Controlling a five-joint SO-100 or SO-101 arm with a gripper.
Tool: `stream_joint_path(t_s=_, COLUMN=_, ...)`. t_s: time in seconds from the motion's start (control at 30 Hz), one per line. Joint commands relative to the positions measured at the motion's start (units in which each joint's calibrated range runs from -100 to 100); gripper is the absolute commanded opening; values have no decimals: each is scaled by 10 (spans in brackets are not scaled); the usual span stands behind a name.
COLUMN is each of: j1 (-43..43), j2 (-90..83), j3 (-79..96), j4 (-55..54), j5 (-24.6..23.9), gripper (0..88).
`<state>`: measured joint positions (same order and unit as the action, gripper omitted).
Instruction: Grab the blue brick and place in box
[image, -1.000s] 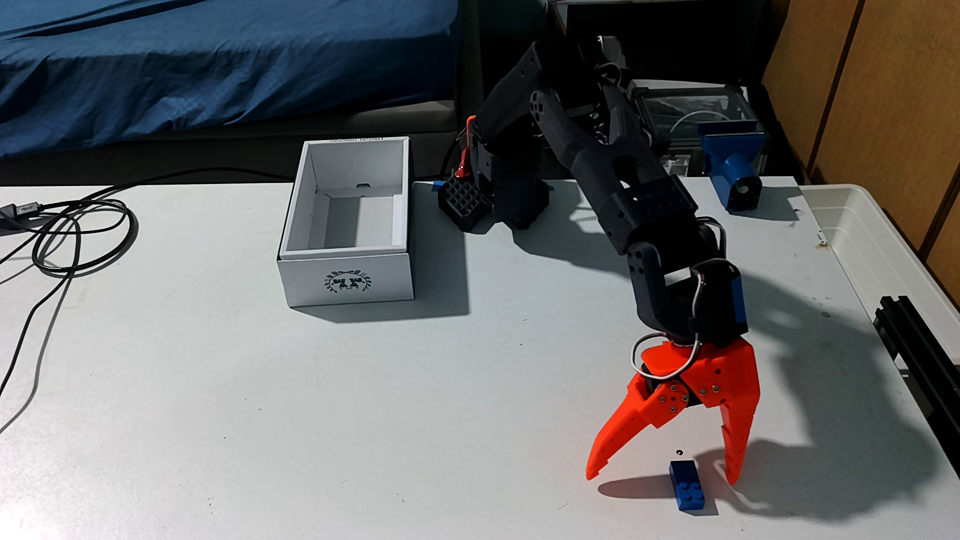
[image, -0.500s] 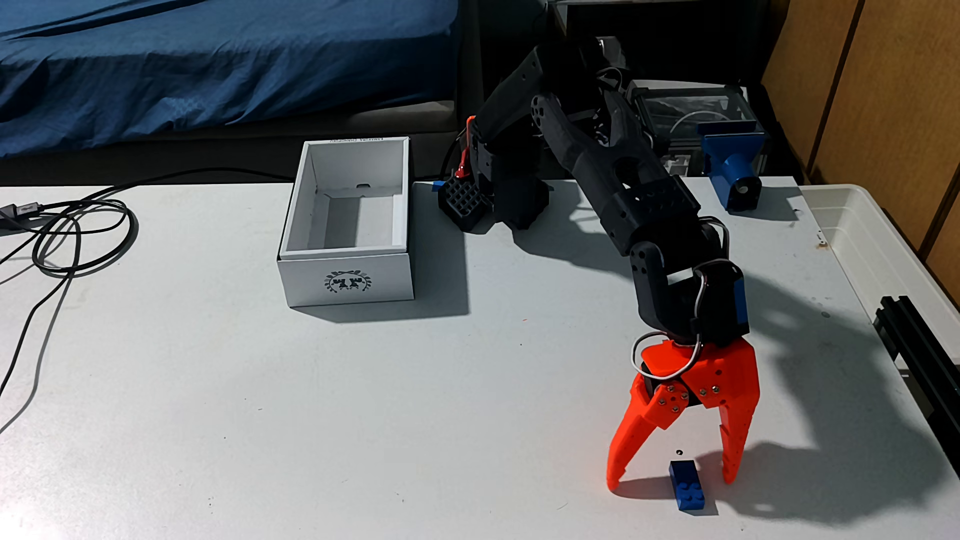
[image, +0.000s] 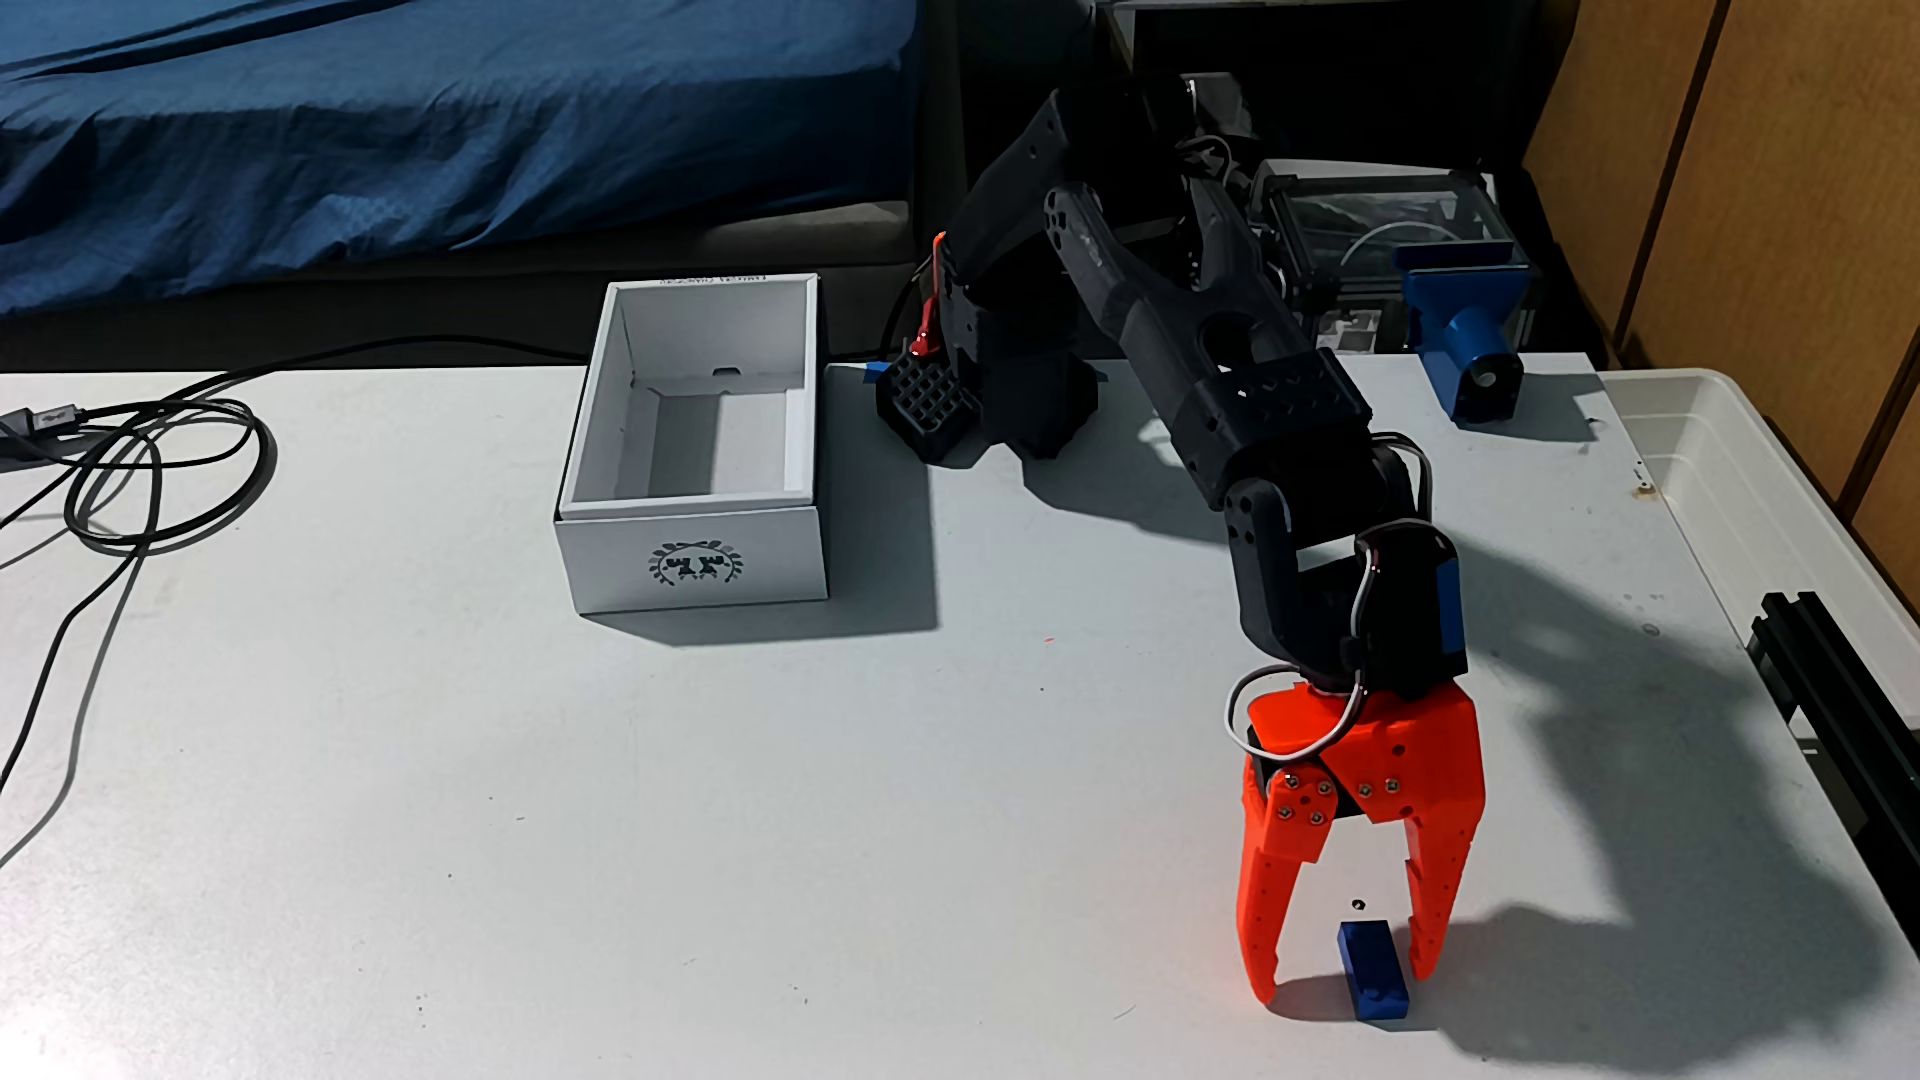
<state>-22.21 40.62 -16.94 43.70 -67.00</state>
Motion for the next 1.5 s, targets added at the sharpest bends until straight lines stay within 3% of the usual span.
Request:
stream_joint_path(t_s=0.0, j1=2, j2=-8, j3=-1, j4=6, j5=3, gripper=243)
stream_joint_path(t_s=1.27, j1=-19, j2=-2, j3=3, j4=37, j5=43, gripper=242)
stream_joint_path(t_s=1.47, j1=-16, j2=-5, j3=3, j4=54, j5=57, gripper=159)
